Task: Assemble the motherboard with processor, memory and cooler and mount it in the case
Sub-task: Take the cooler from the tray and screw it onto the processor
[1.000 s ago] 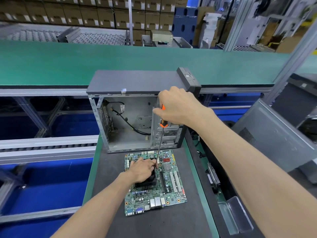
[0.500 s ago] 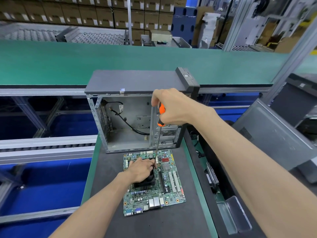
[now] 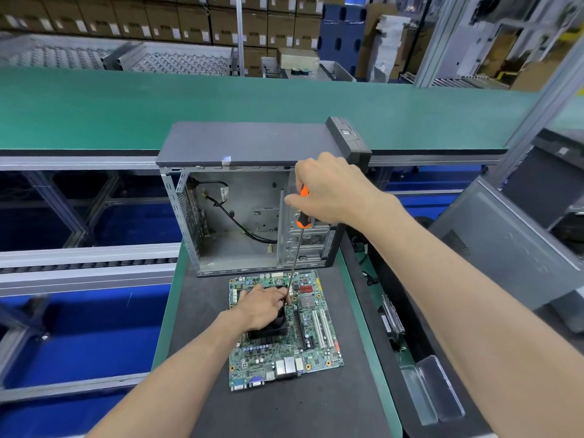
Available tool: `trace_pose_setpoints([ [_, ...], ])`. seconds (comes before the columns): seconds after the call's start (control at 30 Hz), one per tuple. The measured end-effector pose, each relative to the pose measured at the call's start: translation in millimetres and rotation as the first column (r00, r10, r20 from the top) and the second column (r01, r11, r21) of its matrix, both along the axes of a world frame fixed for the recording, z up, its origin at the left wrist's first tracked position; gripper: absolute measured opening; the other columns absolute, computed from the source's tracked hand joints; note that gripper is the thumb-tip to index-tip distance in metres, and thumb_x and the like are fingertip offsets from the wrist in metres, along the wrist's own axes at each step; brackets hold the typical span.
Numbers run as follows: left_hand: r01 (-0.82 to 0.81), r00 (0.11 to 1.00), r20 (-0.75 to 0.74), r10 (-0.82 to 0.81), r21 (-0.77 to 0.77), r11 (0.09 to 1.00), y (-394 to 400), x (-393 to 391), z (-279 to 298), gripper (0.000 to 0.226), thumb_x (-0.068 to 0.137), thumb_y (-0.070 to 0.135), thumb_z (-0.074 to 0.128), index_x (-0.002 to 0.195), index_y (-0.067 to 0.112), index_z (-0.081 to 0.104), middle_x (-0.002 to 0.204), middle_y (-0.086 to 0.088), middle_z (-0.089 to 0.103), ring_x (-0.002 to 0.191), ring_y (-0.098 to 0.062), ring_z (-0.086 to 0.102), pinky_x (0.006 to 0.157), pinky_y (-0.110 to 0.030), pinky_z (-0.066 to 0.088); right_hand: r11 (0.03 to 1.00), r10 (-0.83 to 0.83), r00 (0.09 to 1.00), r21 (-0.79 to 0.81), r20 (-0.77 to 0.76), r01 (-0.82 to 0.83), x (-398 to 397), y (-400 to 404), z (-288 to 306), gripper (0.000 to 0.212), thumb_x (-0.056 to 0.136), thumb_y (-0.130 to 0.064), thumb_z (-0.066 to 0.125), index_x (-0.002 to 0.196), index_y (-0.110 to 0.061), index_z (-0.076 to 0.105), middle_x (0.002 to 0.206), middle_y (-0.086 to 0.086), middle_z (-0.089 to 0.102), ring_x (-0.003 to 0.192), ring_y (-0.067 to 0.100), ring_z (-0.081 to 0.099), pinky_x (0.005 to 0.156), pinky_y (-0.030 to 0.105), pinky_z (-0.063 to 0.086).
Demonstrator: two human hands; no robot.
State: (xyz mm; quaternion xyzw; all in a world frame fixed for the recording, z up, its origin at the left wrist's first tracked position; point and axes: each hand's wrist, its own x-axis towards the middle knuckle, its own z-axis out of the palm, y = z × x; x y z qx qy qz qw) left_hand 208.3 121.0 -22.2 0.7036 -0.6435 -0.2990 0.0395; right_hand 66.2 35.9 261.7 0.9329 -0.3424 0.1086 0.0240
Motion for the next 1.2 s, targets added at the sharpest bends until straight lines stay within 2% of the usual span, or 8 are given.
trace_pose_setpoints([
  [0.07,-0.007,1.0,0.005,0.007,-0.004,1.0,1,-1,1,0.03,0.103,0.027,0.031,0.096,0.05,0.049,0.131,0.026,0.052,0.11,-0.013,0.035,0.083,-0.041,0.02,1.0,0.016,1.0,-0.023,0.01,-0.016,0,1,0,0.028,0.086,-0.045,0.06,0.09,-0.018,0.052,0.076,-0.001,0.043,0.064,0.022,0.043,0.056,0.034,0.029],
  [0.23,-0.013,0.999,-0.034,0.014,0.019,1.0,2,-2,11,0.027,0.104,0.027,0.035,0.103,0.048,0.05,0.133,0.02,0.053,0.111,-0.014,0.037,0.087,-0.041,0.022,0.958,0.117,0.99,0.254,0.084,-0.135,-3,4,1,0.032,0.072,-0.011,0.057,0.101,-0.02,0.05,0.074,-0.006,0.05,0.069,0.013,0.047,0.055,0.03,0.032],
  [0.37,-0.112,0.912,-0.391,0.125,0.057,0.992,16,11,29,0.039,0.1,0.012,0.048,0.132,0.036,0.048,0.125,-0.003,0.063,0.094,-0.013,0.056,0.085,-0.033,0.039,0.971,0.109,0.983,0.194,0.15,-0.138,-9,7,0,0.028,0.073,-0.01,0.06,0.096,-0.022,0.049,0.071,-0.005,0.05,0.064,0.014,0.046,0.052,0.03,0.029],
  [0.5,-0.36,0.779,-0.562,0.277,-0.04,0.932,50,35,36,0.039,0.092,-0.002,0.061,0.121,0.024,0.061,0.12,0.009,0.063,0.107,-0.008,0.059,0.086,-0.019,0.042,0.971,0.096,0.938,0.176,0.332,-0.162,-12,11,14,0.024,0.07,-0.009,0.064,0.087,-0.022,0.052,0.06,-0.006,0.057,0.06,0.01,0.051,0.052,0.029,0.037],
  [0.67,-0.572,0.744,-0.521,0.418,-0.174,0.802,91,51,25,0.022,0.075,-0.006,0.077,0.076,0.015,0.069,0.072,0.006,0.068,0.061,0.003,0.054,0.068,-0.016,0.044,0.941,0.164,0.905,0.214,0.391,-0.263,10,39,6,0.021,0.072,-0.01,0.065,0.086,-0.02,0.052,0.06,-0.004,0.059,0.058,0.007,0.049,0.057,0.029,0.039],
  [0.8,-0.502,0.788,-0.445,0.425,-0.064,0.863,115,45,7,0.022,0.069,0.009,0.084,0.074,0.028,0.073,0.071,0.01,0.072,0.063,0.002,0.062,0.066,-0.014,0.048,0.921,0.214,0.899,0.226,0.382,-0.316,25,54,-7,0.022,0.073,-0.009,0.065,0.086,-0.02,0.051,0.059,-0.008,0.055,0.059,0.009,0.05,0.056,0.027,0.033],
  [1.03,-0.524,0.805,-0.434,0.404,-0.201,0.828,113,26,0,0.028,0.072,0.018,0.087,0.069,0.039,0.068,0.073,0.031,0.068,0.068,0.008,0.065,0.071,-0.006,0.046,0.918,0.239,0.907,0.222,0.347,-0.328,34,67,-18,0.024,0.073,-0.009,0.064,0.086,-0.021,0.048,0.06,-0.008,0.053,0.061,0.007,0.047,0.055,0.024,0.03],
  [1.2,-0.53,0.805,-0.428,0.411,-0.207,0.822,114,27,-2,0.015,0.077,0.018,0.084,0.07,0.028,0.074,0.073,0.021,0.072,0.064,0.001,0.067,0.076,-0.023,0.056,0.921,0.246,0.909,0.21,0.336,-0.327,34,72,-22,0.023,0.074,-0.011,0.064,0.089,-0.02,0.048,0.064,-0.005,0.054,0.063,0.012,0.049,0.056,0.031,0.038],
])
